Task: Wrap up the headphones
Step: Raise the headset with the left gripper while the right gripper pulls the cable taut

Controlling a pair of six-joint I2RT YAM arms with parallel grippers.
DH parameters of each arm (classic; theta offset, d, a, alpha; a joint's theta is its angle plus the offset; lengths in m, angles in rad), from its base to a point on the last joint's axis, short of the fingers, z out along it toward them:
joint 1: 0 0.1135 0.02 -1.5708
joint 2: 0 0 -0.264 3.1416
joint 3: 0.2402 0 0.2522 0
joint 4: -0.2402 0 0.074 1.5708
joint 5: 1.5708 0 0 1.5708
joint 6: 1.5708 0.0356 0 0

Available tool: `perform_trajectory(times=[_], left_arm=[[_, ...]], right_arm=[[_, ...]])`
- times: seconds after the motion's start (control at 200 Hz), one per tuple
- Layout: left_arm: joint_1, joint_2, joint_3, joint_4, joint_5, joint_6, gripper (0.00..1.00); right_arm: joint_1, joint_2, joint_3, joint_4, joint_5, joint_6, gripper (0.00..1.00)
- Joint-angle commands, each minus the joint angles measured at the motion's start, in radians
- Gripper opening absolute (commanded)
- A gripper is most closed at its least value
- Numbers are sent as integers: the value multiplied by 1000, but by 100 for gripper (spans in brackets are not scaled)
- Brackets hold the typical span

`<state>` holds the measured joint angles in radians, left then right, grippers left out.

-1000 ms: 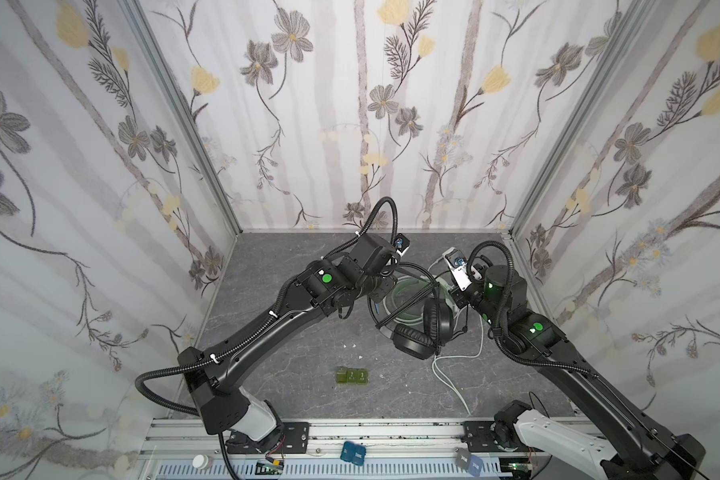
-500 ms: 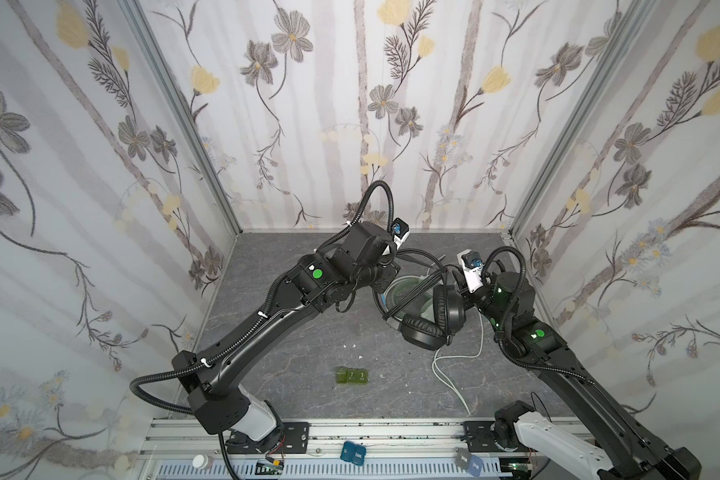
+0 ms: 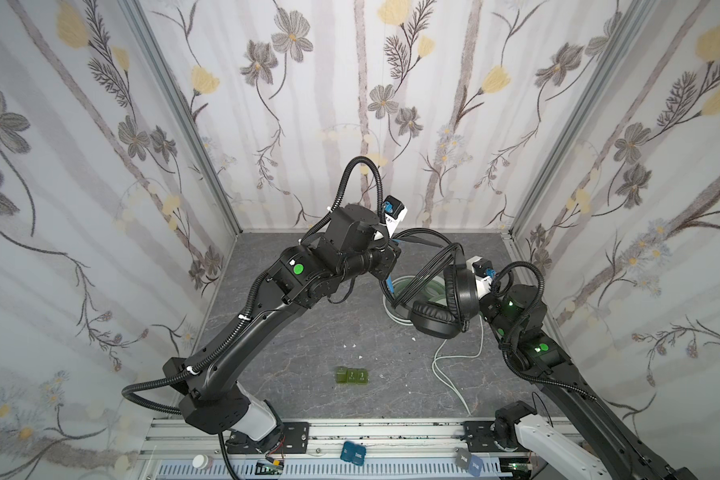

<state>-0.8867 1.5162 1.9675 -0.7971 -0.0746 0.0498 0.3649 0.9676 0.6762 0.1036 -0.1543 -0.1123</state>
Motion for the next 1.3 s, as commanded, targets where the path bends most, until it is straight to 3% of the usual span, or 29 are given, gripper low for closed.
perform_trajectory(times=[0.0,0.115,0.35,0.849,1.294], left_arm=[[3,-15,15,73,12,-60,0],[6,-20,25,82,-2,-83,0],[8,-17,71,91,-12,-103,0],[16,-5,118,131,-16,-137,0],[25,-8,148,162,-10,-151,0]], right_arm=[[-5,-20,-23,80,-66,36,61],[-12,-66,-80,123,-134,58,72],[-13,-122,-157,128,-223,88,81],[-14,-127,-268,223,-244,210,84],[-11,-75,-310,318,-390,241,82]])
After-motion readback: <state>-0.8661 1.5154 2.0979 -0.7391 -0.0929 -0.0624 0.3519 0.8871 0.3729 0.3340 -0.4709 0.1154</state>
